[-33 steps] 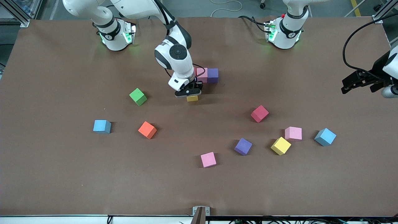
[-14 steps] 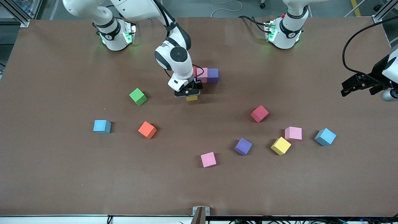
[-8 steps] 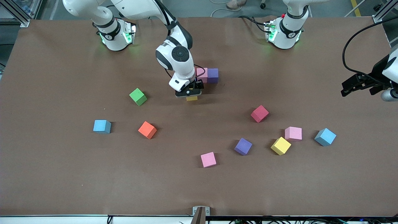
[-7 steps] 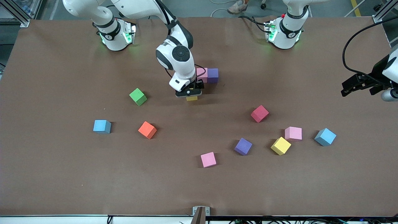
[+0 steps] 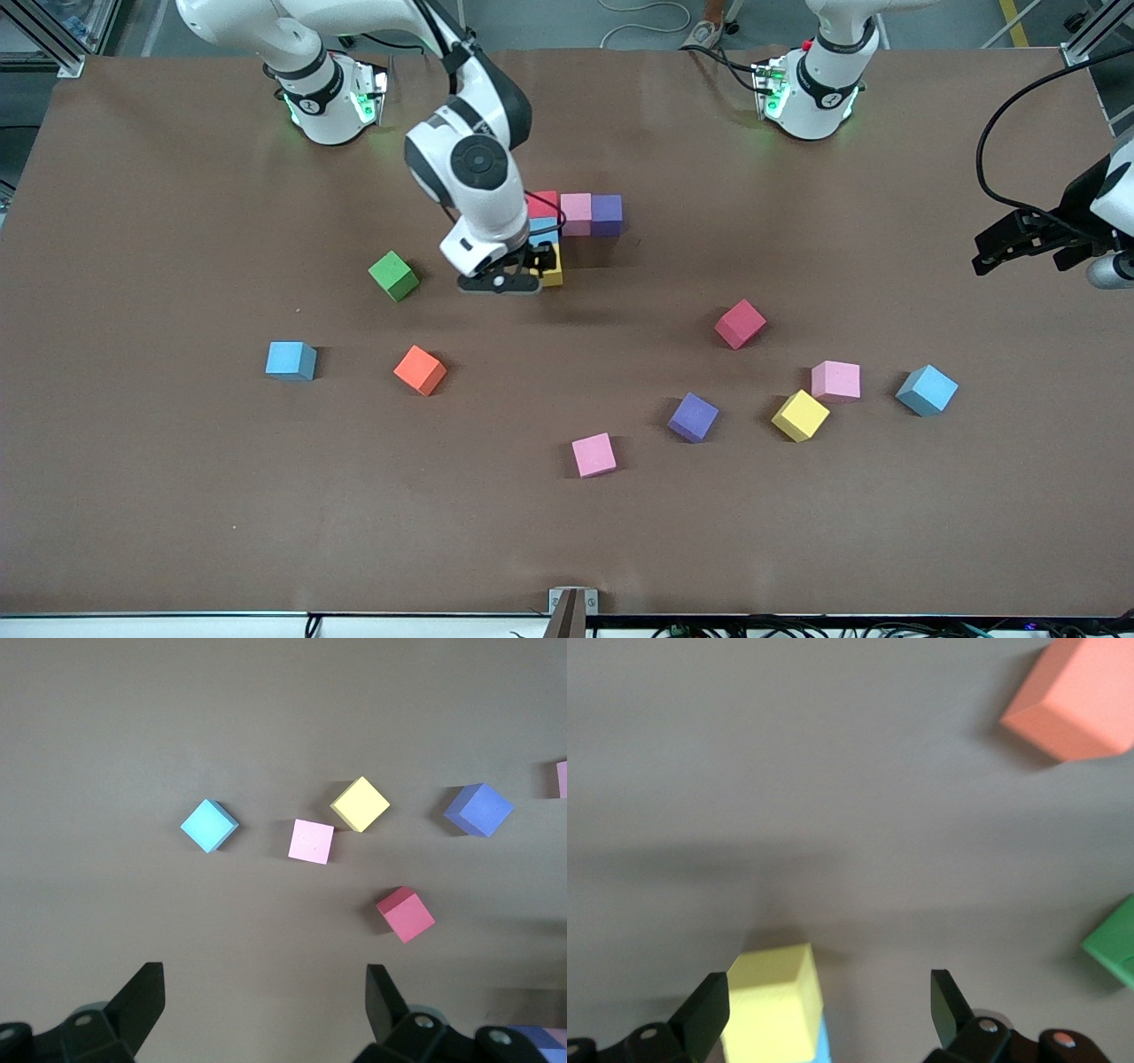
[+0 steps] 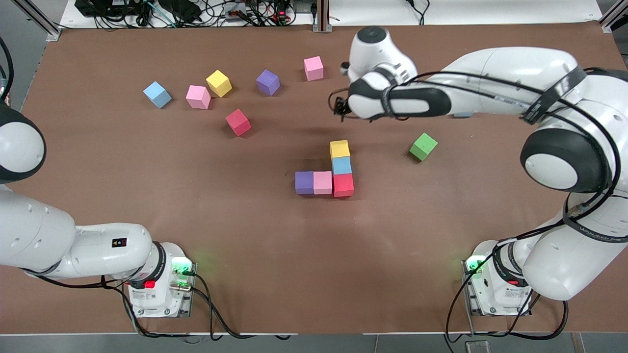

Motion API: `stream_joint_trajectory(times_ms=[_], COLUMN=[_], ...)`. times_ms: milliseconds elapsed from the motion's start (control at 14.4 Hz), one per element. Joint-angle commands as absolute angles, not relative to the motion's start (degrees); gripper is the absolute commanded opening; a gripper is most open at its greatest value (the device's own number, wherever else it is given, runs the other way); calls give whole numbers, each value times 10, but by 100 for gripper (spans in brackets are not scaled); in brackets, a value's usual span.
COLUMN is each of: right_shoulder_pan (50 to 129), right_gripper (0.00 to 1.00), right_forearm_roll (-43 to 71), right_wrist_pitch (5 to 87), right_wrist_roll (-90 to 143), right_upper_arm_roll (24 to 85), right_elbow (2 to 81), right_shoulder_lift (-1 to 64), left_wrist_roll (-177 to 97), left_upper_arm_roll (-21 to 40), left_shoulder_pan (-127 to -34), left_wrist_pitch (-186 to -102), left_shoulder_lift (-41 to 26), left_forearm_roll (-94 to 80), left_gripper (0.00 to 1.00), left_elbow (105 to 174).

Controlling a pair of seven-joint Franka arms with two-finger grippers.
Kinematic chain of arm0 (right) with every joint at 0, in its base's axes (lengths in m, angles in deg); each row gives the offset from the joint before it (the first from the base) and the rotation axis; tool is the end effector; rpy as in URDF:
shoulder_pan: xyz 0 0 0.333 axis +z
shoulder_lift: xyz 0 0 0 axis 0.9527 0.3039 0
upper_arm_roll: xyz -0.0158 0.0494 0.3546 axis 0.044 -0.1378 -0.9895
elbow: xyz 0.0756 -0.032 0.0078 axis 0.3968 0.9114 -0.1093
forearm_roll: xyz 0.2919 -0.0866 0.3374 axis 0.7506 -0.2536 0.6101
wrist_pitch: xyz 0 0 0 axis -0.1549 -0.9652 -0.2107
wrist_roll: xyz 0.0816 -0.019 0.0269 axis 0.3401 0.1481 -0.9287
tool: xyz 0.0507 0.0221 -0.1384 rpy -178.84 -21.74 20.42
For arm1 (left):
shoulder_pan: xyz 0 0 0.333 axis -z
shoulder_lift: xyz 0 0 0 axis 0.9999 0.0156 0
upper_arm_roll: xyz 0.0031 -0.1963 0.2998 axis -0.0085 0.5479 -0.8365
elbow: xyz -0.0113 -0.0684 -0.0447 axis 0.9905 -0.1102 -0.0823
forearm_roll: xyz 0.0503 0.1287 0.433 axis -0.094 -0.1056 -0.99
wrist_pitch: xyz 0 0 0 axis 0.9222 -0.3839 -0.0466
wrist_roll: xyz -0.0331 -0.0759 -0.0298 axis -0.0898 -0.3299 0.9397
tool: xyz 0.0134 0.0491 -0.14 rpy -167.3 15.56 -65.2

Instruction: Arrange 11 blocks into digit 3

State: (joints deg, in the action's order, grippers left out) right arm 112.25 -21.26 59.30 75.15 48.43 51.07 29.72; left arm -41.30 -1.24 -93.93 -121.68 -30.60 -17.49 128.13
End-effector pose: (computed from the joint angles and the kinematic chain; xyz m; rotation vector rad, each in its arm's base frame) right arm 0.5208 0.4488 0.2612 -3.1288 0.1152 0.0583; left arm 0.6425 -0.0242 0.6163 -3.1294 -0.0604 -0.0833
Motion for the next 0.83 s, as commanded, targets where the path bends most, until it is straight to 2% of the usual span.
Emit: stream_joint_trajectory(times_ms=[0, 208, 556, 764], right_shoulder_pan=[1073, 1021, 980, 938], right_gripper=[100, 100, 100, 100], right_forearm_roll=[-212, -213, -218, -237], right_wrist_pitch=[584, 580, 564, 515], right_wrist_roll=[746, 744, 739, 649], right_upper_arm_roll=[483, 491, 505, 504], right_elbow=[516, 512, 506, 480], right_shoulder_lift=[288, 287, 277, 272], left_wrist_roll=[-410, -410, -423, -423], left_upper_arm_roll=[-10, -10, -12, -11], left_shoulder_pan=[-942, -942, -955, -962], left_wrist_pitch=[-1218, -1235, -1229, -1215], left_shoulder_lift=[-310, -309, -310, -312], left_forearm_roll=[-185, -183, -184, -184], left_gripper=[100, 100, 100, 100], left_elbow=[1276, 1276, 1279, 1278])
